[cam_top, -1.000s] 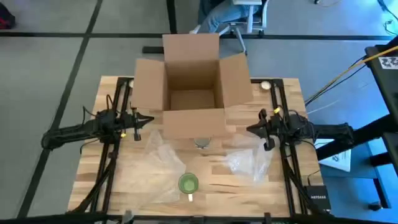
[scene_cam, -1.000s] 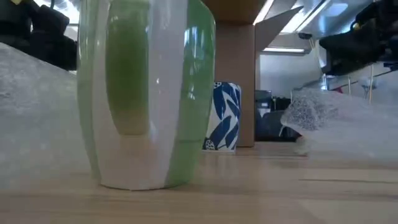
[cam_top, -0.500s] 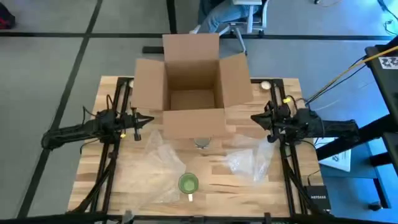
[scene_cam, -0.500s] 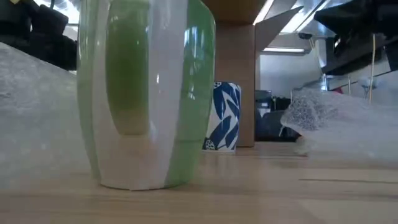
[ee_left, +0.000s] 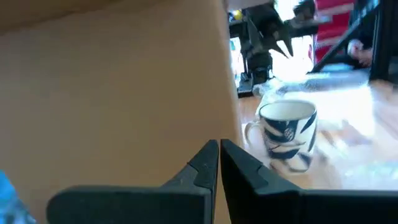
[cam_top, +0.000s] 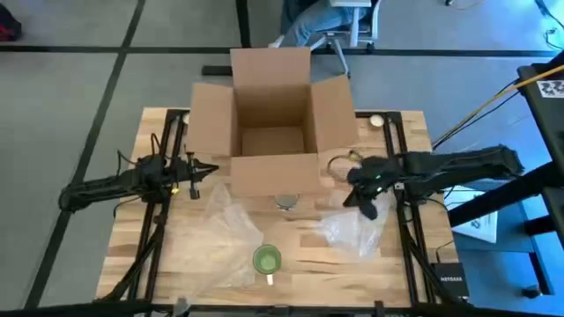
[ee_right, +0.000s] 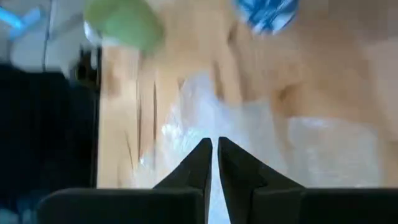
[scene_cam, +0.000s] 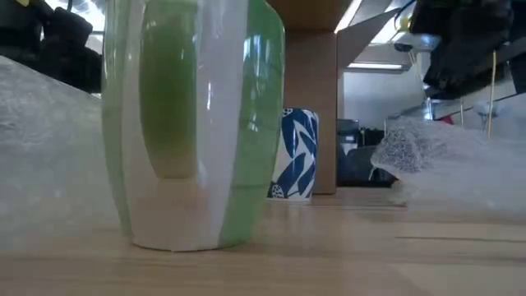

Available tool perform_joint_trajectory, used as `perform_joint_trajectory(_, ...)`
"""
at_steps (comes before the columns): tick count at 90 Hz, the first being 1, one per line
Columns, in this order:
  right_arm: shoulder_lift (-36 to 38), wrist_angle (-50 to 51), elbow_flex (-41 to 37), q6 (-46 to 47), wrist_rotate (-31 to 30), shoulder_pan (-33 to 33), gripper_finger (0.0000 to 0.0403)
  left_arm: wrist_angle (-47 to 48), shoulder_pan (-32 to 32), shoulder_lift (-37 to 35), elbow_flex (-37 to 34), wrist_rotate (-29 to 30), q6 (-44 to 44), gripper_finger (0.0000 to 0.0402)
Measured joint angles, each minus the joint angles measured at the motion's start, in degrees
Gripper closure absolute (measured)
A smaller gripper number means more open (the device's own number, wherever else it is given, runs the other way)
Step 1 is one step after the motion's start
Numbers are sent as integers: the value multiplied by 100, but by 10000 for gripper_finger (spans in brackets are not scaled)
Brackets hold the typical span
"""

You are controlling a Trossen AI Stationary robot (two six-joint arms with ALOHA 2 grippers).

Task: Wrap mug
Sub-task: Prepare the right transparent bubble wrap

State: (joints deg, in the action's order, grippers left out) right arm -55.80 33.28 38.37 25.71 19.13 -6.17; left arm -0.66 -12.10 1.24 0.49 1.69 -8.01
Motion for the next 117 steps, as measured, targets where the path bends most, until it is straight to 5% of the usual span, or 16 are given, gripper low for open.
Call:
perform_joint_trajectory(36, -1642, -1425, 9, -680, -1042, -948, 213, 1, 0, 1, 0, 1, 952, 402)
perform_joint_trajectory(55, -2170, -1445, 11, -763, -1589, -1048, 179, 1, 0, 1, -2, 1, 953, 402)
perform_joint_trajectory(70, -2508, -1428, 11, -621, -1555, -1048, 225, 1, 0, 1, -2, 1, 953, 402)
perform_joint_trajectory(90, -2477, -970, 409, -602, -1034, -1047, 387, -1, 0, 1, 0, 0, 953, 402)
perform_joint_trajectory(117, -1816, 1039, 2308, -649, -1467, -1446, 398, -24, 2, 0, -2, -1, 1239, 402)
